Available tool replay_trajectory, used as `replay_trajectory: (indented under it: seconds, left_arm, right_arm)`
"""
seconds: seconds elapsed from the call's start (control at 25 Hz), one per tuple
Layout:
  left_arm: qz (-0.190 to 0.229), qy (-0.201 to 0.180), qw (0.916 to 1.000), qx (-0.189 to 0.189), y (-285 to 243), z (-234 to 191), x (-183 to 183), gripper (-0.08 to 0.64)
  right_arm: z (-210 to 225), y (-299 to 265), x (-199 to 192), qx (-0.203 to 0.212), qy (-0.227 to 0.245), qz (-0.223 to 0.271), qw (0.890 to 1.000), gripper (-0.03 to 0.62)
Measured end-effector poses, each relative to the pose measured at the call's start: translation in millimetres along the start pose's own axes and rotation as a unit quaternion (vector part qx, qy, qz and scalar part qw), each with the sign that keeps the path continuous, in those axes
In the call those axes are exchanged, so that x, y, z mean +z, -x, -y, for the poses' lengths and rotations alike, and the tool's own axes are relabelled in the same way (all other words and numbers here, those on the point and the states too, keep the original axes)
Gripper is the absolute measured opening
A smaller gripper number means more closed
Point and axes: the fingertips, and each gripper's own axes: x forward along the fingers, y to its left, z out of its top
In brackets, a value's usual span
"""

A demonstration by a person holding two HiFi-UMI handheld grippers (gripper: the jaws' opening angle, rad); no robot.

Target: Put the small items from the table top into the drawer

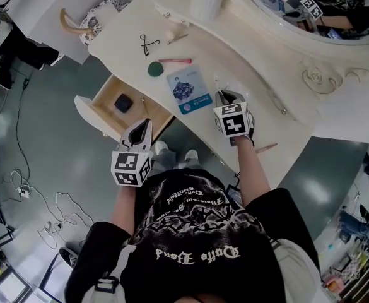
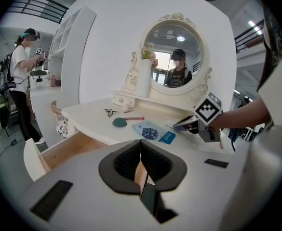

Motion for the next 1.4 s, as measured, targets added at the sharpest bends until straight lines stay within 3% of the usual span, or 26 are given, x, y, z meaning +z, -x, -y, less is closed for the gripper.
replay_trajectory:
  seconds: [0.52,1.4]
  left_arm:
    - [0.013,0.002,0.9999,-0.001,10,1,-4,0.015]
    - [0.037,0.014,0.9992,0.005,37,-1,-10,0.015]
  right_arm:
    - [-8,39,23,-0.036,0.04,0.047,0.997,0.025]
    - [-51,92,49,-0.077,0.131,0.099,0.983,0.02]
